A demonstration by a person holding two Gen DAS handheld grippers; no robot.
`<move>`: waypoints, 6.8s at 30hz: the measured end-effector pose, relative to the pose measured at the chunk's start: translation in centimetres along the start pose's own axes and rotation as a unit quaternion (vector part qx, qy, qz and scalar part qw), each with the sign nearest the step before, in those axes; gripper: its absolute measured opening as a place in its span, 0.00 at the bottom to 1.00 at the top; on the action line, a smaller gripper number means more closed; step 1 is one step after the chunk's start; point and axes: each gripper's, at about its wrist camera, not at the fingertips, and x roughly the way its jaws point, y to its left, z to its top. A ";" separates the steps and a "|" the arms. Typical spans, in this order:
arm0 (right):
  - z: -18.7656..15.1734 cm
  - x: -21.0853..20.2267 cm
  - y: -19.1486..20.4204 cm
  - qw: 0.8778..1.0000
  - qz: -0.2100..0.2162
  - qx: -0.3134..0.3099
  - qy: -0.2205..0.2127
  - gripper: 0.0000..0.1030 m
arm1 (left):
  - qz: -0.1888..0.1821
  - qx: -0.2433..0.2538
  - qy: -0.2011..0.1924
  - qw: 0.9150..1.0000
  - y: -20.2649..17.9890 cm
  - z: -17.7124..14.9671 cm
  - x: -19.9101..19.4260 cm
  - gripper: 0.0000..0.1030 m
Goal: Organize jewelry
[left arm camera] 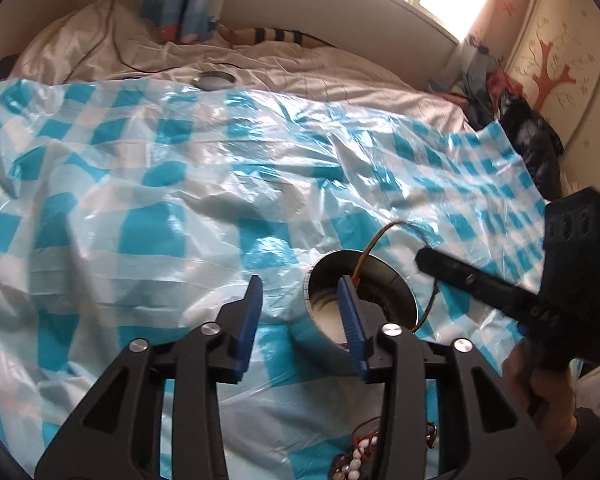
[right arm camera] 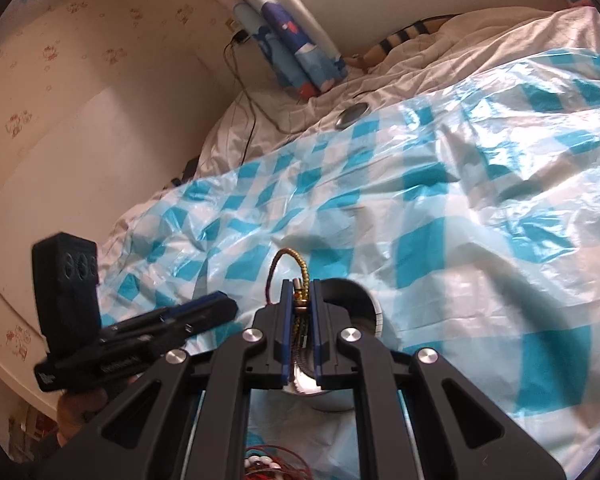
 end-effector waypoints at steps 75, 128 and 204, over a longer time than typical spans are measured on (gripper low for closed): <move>-8.9 -7.9 -1.8 0.995 0.006 0.088 0.046 0.20 | -0.104 0.035 0.087 0.990 -5.8 -12.6 -1.2 0.37; -6.6 -11.2 -1.6 0.994 0.050 0.094 -0.033 0.06 | -0.221 -0.080 0.008 0.972 -0.3 -8.1 -5.1 0.04; -2.0 -4.2 1.1 0.995 -0.100 0.004 0.022 0.03 | -0.083 -0.049 0.049 0.994 1.2 -7.3 -2.4 0.47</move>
